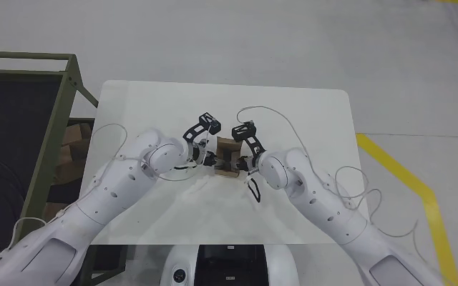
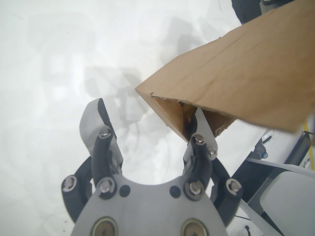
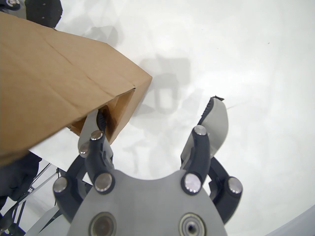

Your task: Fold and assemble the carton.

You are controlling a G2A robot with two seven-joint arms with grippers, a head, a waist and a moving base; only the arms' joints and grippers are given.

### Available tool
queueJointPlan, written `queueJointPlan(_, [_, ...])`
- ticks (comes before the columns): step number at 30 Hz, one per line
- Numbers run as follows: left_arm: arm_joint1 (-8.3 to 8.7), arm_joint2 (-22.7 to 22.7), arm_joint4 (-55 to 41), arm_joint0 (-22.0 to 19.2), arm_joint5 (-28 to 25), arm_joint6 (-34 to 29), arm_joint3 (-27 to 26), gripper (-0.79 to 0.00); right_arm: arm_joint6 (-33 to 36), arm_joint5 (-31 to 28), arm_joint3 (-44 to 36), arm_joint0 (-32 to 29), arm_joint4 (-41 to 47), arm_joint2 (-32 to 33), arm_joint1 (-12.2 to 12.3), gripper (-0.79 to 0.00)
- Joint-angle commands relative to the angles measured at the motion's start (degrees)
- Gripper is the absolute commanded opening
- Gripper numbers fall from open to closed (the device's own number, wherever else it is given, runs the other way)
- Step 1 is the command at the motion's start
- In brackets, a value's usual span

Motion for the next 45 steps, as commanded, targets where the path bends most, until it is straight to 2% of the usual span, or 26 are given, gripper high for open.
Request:
queueJointPlan(1, [-0.12, -0.02, 0.09, -0.04, 0.01, -0.03, 0.09, -0.188, 0.13, -0.07, -0.08, -0.13, -0.25, 0.10, -0.07, -0.166])
queueJointPlan(2, [-0.18, 0.00, 0.18, -0.07, -0.02, -0.11, 0.14, -0.188, 0.17, -0.03, -0.11, -0.20, -0.34, 0.20, -0.10, -0.188])
queueJointPlan(3, [-0.25, 0.01, 0.22, -0.10, 0.00, -0.14, 0.18, -0.194, 0.18, 0.05, -0.15, -0.28, -0.41, 0.29, -0.14, -0.243])
queueJointPlan(8, [-0.59, 0.12, 0.41, -0.34, -0.15, -0.52, 0.46, -0.234, 0.27, 0.12, -0.36, -0.76, -0.31, 0.98, -0.29, -0.323])
queueJointPlan(14, [-0.94, 0.11, 0.65, -0.54, -0.35, -0.83, 0.64, -0.265, 0.46, -0.09, -0.88, -1.44, -0.83, 1.54, -0.41, -0.311])
queueJointPlan(18, [-1.16, 0.03, 0.87, -0.78, -0.64, -0.96, 0.78, -0.357, 0.76, -0.08, -1.57, -2.03, -1.54, 1.45, -0.53, -0.320])
queueJointPlan(22, [-1.48, 0.28, 1.02, -1.08, -0.98, -1.09, 1.25, -0.391, 0.93, -0.07, -1.95, -2.49, -2.03, 1.70, -0.62, -0.305])
queueJointPlan(38, [-2.53, 0.70, 1.56, -1.71, -2.36, -0.88, 2.75, -0.388, -0.03, 3.82, -3.57, -4.50, -3.13, 2.20, -1.46, -0.274])
queueJointPlan(45, [-2.77, 0.43, 2.04, -1.65, -3.06, -0.58, 2.93, -0.376, -1.03, 5.54, -3.88, -5.28, -3.17, 2.48, -1.91, -0.354])
